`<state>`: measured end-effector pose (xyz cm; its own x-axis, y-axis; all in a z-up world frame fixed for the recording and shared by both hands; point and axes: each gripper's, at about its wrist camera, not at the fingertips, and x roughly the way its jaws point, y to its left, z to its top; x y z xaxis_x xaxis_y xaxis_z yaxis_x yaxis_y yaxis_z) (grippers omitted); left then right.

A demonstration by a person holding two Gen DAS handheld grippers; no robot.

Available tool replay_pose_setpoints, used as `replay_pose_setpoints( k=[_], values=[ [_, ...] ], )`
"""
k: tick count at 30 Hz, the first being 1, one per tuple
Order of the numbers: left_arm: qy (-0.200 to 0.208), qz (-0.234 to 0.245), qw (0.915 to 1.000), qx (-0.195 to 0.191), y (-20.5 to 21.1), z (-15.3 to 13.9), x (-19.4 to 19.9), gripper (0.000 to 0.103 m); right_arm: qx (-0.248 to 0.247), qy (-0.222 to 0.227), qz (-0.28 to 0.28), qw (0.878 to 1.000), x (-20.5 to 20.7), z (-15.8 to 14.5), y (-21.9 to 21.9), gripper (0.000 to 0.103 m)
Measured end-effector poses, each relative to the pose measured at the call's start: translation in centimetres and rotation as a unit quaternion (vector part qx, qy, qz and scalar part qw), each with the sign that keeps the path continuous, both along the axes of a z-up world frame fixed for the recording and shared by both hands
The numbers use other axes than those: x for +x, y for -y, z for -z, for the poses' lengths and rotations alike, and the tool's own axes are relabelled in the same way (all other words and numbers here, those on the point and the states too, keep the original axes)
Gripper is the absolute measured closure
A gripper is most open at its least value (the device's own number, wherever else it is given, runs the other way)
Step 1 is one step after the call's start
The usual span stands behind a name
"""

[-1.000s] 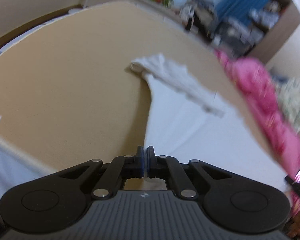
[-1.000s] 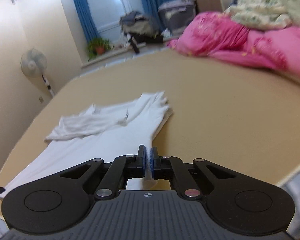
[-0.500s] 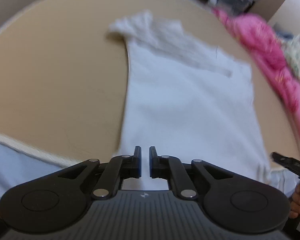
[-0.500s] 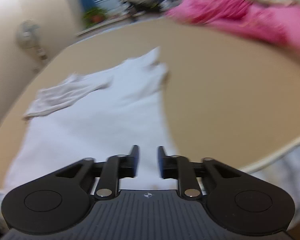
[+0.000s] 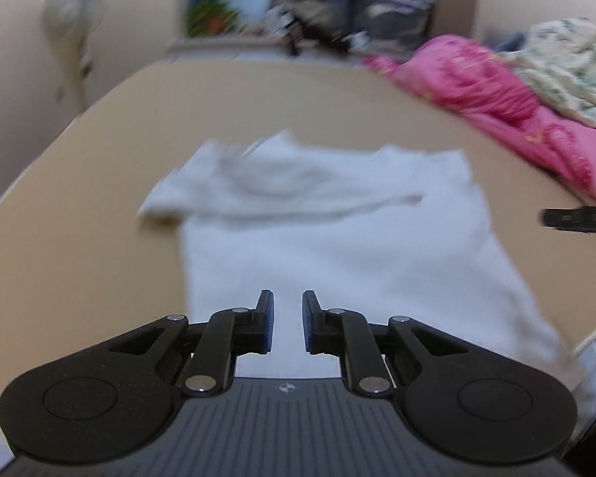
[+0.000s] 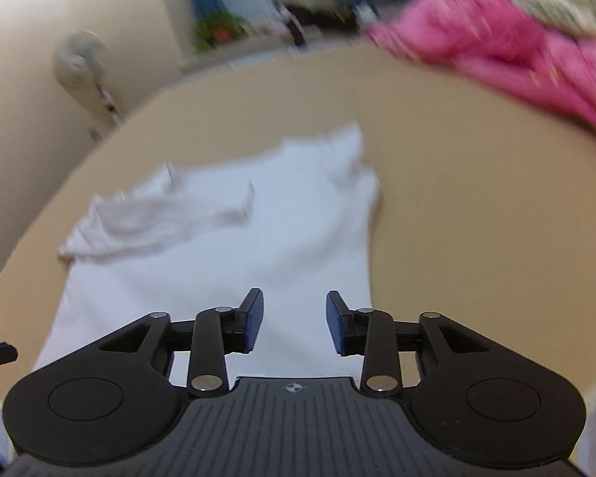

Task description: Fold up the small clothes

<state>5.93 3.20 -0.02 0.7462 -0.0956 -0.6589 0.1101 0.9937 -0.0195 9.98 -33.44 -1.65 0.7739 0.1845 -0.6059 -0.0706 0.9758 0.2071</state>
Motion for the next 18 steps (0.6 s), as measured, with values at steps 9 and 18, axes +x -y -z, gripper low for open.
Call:
replay_pose_setpoints(
  k=[9,18],
  values=[
    [-0.014,0.078,0.9963,0.033,12.9,2.9,15.2,0.048,0.041,-0.008,0.019,0.999,3.9,2.2,1.3,0.090],
    [-0.018,0.065,0.9908,0.117,15.2,9.3,23.8,0.102,0.037,-0.045,0.003,0.998,6.2,3.7,0.2,0.088]
  ],
)
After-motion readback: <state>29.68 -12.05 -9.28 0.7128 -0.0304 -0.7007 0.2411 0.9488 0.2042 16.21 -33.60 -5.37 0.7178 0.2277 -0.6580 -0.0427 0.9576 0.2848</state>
